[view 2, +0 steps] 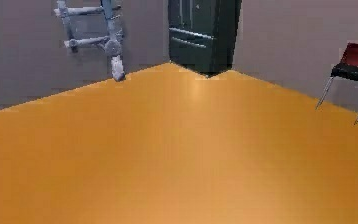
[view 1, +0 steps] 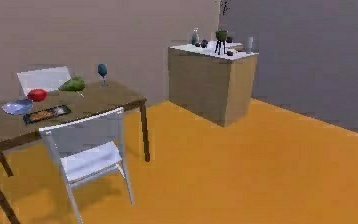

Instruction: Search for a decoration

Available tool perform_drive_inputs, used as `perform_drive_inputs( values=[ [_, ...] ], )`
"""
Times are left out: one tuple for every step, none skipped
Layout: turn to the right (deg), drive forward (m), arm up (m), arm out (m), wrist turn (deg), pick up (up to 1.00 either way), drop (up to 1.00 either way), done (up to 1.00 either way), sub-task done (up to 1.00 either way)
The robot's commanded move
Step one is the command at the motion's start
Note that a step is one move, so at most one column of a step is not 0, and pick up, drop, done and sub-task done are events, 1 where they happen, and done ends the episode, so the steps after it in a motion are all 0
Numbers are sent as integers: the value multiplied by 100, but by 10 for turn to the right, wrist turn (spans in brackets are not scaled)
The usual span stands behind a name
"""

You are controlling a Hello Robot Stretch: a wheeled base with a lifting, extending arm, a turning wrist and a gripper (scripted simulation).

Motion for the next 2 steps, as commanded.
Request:
perform_drive_inputs(
  values=[
    [-390, 0, 0, 0, 0, 0, 0, 0, 0],
    [0, 45, 0, 0, 0, 0, 0, 0, 0]
  ],
)
